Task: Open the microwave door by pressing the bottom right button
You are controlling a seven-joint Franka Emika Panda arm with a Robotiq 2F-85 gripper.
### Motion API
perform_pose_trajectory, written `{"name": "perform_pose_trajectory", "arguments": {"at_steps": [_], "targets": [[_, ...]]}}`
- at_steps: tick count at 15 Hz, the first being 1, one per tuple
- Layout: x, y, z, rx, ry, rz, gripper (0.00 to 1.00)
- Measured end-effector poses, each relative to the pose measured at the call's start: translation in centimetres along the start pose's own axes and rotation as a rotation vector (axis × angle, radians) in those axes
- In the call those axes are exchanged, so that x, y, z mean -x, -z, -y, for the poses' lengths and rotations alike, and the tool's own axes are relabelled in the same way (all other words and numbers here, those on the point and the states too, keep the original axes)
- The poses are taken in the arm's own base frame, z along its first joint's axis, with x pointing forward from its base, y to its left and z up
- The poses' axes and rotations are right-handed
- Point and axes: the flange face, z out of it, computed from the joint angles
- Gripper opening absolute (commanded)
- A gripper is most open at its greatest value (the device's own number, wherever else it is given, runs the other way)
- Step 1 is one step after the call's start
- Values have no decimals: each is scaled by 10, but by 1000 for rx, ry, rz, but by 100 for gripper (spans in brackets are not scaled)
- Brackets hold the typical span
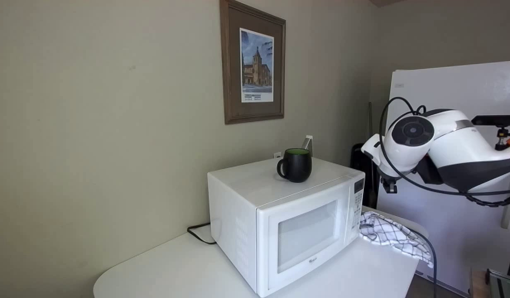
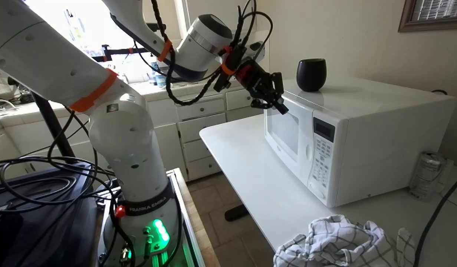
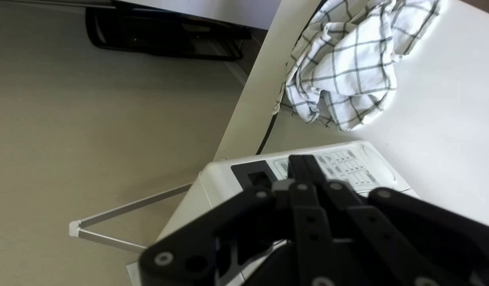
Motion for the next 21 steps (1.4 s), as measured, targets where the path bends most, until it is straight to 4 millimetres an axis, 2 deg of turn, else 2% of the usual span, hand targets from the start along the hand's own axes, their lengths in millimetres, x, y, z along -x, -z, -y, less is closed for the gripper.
{"name": "perform_pose_trajectory", "arguments": {"at_steps": [4, 7, 9, 17, 21], "targets": [[-16, -44, 32, 83, 37, -14, 0], [-17, -83, 44, 96, 74, -17, 1], [-15, -100, 47, 75, 95, -4, 1], [-18, -102, 51, 63, 113, -7, 0], [-20, -115, 76, -28, 168, -29, 0]]}}
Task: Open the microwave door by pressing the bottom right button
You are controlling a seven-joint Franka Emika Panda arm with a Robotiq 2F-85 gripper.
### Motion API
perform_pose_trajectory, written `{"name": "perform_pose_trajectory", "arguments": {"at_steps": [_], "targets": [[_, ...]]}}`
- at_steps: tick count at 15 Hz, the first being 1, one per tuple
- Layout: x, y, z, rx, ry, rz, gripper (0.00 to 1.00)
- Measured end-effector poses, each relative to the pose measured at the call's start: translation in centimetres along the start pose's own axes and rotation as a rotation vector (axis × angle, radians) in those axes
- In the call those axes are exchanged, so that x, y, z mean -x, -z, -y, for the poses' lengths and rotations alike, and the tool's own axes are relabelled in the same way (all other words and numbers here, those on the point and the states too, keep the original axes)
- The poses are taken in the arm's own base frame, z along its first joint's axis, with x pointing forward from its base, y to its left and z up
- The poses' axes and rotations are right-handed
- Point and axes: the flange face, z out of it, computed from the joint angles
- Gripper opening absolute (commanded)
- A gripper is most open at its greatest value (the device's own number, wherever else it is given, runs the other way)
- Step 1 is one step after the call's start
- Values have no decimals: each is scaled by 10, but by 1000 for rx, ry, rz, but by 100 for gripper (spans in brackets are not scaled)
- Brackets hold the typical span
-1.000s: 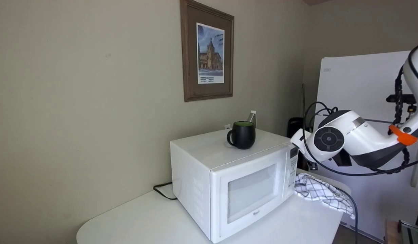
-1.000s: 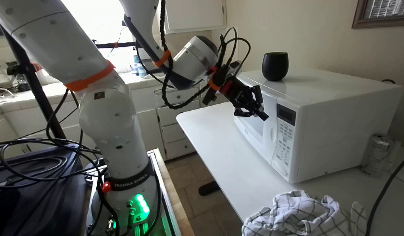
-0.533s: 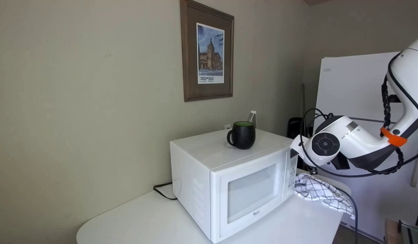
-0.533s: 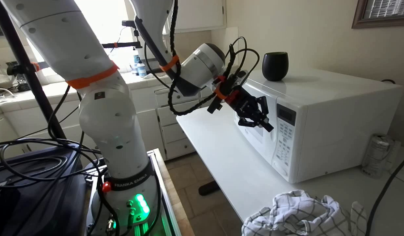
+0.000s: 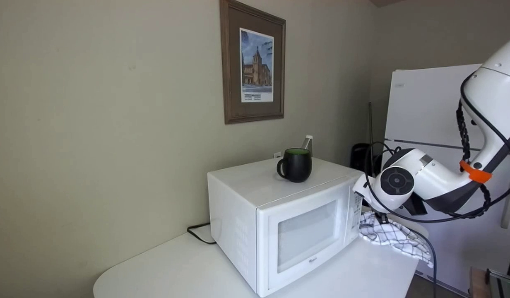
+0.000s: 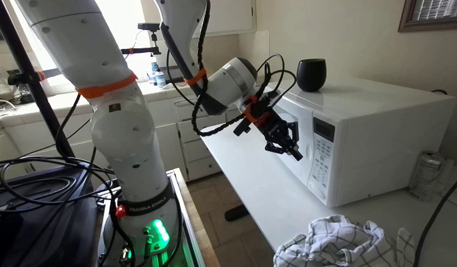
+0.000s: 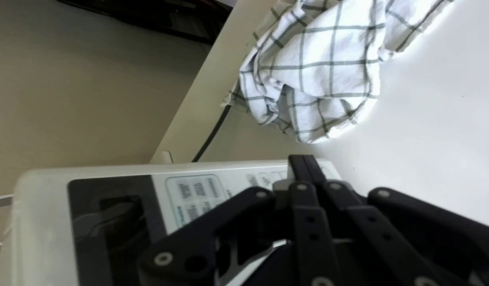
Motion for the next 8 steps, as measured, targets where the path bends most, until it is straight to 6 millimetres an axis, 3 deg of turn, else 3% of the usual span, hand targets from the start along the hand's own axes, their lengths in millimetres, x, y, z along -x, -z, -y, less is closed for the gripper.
{"name": "perform_pose_trajectory", "arguments": {"at_steps": [8], "targets": [[13, -57, 44, -11, 209, -61, 0]]}}
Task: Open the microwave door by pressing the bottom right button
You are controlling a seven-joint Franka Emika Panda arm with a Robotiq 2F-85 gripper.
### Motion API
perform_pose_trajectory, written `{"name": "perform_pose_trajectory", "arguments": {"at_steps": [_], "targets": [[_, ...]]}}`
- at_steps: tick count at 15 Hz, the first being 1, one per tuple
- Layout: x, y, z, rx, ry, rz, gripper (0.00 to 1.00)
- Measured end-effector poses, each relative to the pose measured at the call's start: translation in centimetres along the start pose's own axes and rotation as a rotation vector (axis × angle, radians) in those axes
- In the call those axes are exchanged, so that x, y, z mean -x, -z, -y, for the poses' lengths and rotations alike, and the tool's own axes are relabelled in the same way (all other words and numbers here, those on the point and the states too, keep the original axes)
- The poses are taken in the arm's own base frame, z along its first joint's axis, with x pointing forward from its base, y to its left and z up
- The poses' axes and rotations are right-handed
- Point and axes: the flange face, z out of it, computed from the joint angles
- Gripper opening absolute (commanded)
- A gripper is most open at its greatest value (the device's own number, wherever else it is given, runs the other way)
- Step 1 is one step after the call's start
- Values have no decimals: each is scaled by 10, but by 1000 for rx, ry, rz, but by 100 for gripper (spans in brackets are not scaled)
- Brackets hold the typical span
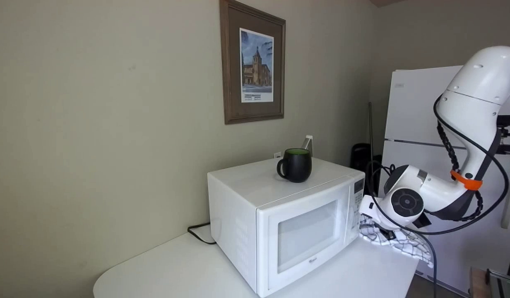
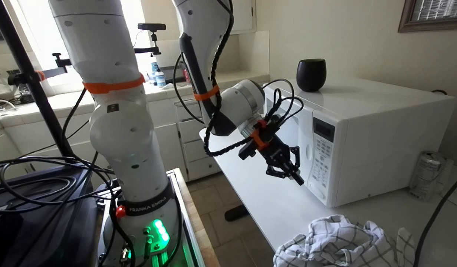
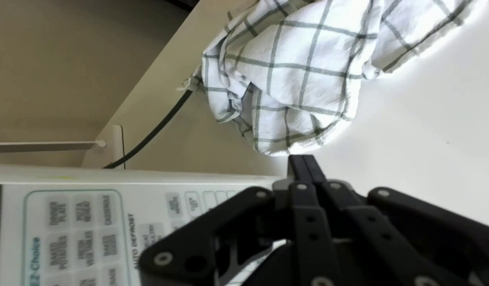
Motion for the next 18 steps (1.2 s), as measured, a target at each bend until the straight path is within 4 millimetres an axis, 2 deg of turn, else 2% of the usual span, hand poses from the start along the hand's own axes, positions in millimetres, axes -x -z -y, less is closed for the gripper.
{"name": "perform_pose_trajectory", "arguments": {"at_steps": [6, 15, 18], "targets": [[11, -30, 33, 46, 150, -110, 0], [13, -49, 54, 171, 148, -315, 0], [2, -47, 60, 197, 109, -332, 1]]}}
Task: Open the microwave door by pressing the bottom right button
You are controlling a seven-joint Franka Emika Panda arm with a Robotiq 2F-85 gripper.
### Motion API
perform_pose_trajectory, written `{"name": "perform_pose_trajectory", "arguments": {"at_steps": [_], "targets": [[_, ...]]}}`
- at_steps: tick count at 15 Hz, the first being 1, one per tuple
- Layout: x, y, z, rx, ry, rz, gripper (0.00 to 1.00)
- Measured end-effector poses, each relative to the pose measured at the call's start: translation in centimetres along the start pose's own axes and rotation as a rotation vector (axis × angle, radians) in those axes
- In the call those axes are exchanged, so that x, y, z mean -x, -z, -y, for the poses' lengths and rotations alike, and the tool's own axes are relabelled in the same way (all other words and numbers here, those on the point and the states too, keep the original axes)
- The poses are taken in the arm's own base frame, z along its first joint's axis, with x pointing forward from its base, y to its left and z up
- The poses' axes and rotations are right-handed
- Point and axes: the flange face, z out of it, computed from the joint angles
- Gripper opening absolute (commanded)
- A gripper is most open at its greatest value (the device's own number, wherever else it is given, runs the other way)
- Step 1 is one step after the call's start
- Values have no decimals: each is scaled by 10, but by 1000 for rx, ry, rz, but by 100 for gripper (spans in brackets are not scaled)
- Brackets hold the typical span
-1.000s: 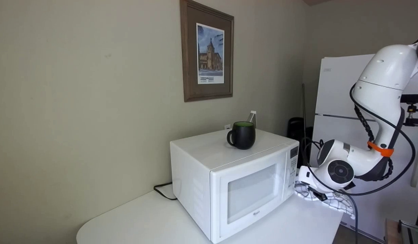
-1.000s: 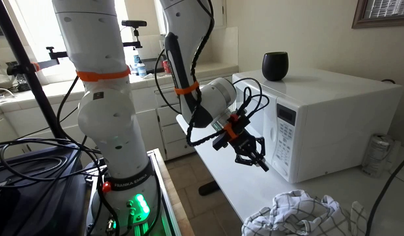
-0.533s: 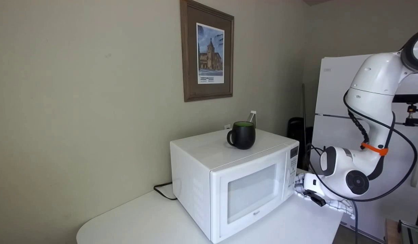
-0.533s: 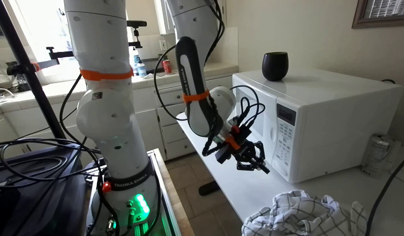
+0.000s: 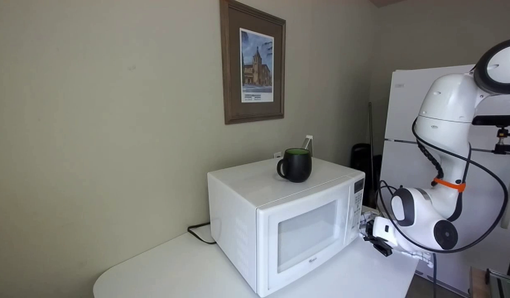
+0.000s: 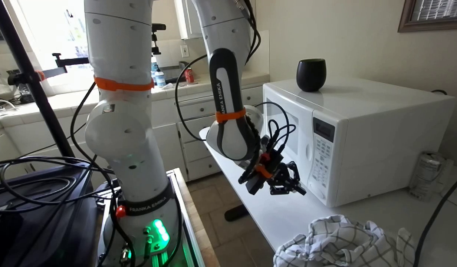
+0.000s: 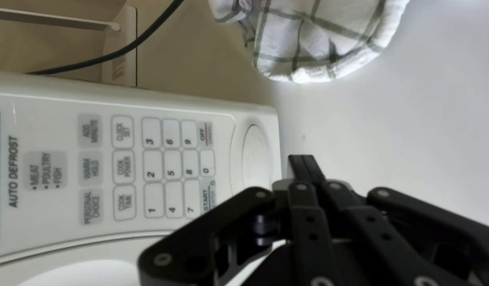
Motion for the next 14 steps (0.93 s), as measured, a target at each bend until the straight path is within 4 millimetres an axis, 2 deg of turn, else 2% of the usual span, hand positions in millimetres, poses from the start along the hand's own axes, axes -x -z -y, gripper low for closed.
{"name": "perform_pose_trajectory", "arguments": {"at_steps": [9, 14], "targets": [[-3, -2, -2, 8, -3, -3, 0], [-15, -5, -13, 60, -1, -20, 0]]}}
